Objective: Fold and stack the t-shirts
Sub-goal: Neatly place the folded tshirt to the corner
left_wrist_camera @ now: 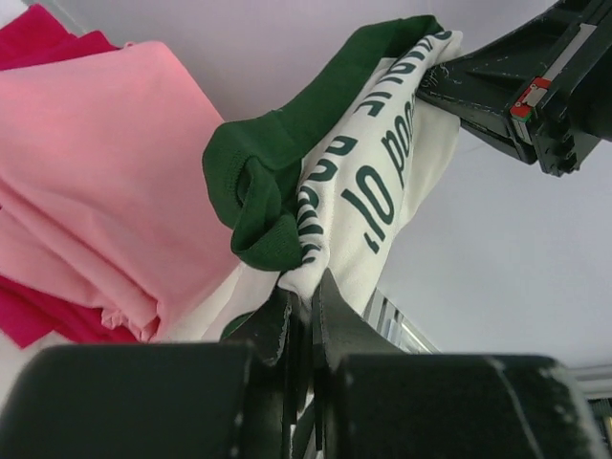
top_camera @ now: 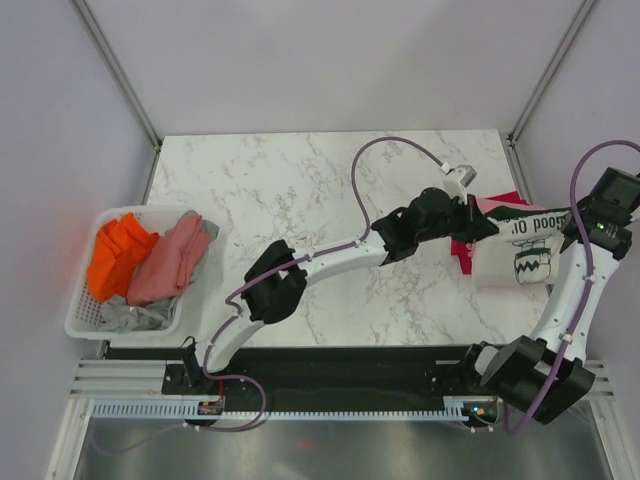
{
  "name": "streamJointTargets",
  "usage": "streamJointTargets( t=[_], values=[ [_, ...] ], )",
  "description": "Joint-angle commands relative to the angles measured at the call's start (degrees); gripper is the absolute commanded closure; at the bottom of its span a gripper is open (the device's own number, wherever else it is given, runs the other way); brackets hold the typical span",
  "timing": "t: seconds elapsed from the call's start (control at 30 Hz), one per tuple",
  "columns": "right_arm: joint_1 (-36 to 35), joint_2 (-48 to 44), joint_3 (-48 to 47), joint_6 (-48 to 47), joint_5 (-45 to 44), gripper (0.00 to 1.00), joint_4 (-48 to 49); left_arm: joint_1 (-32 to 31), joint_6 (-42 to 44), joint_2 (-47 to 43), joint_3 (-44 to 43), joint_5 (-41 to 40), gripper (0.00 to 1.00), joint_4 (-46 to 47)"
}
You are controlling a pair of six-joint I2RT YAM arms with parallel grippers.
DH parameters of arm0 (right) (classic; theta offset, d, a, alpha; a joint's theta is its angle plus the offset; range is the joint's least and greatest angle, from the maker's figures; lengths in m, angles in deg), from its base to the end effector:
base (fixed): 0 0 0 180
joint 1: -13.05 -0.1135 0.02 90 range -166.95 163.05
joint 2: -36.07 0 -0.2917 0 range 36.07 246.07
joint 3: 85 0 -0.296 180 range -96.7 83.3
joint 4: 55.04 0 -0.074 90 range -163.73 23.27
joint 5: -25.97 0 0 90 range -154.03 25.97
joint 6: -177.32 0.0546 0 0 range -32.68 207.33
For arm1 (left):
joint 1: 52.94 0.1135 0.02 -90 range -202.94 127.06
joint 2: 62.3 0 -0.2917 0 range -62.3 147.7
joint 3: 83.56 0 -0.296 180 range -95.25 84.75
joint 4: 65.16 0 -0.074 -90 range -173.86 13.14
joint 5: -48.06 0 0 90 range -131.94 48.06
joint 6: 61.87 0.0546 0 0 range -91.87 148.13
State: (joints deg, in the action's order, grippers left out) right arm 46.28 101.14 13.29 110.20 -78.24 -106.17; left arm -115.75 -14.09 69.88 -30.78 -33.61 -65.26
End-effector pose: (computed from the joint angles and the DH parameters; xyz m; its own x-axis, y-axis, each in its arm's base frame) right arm 0.2313 -0.1675 0.3909 -0.1641 0.5581 -0.8134 0.8295 0.5243 0.1924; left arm 0.2846 -0.5714 0.2928 -0.6656 -0.1595 -0.7291 0.6735 0.2925 -0.6788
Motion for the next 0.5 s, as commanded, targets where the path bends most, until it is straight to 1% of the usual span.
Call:
streamJointTargets(
  t=[0.0,0.03,0.07,0.17,0.23,0.37,0.47],
  values=[
    [2.7,2.9,-1.3,-0.5,-3.2,1.00,9.0,-0.2,-1.5,5.3,-8.8,-1.7,0.98,3.7],
    [3.1,3.8,-1.5,-0.5,-3.0,1.00,9.3,-0.2,-1.5,5.4,-10.5,-1.7,0.98,3.7],
    [3.3,4.7,-1.8,-0.1,-2.8,1.00,9.4,-0.2,-1.6,7.6,-12.0,-2.6,0.98,3.6],
    [3.9,7.7,-1.5,2.0,0.0,1.00,11.8,0.4,-1.9,10.3,-17.1,-6.5,0.98,0.9],
    [3.9,10.5,-1.3,3.2,3.8,1.00,14.2,1.5,-4.1,12.4,-17.3,-6.5,0.98,2.5],
    [3.9,15.0,-0.2,6.7,7.2,1.00,19.9,5.4,-7.6,16.4,-17.5,-7.3,0.98,5.4],
    [3.6,20.4,-0.6,9.0,9.7,1.00,24.6,7.9,-9.4,20.7,-21.1,-9.6,0.98,6.0]
  ],
)
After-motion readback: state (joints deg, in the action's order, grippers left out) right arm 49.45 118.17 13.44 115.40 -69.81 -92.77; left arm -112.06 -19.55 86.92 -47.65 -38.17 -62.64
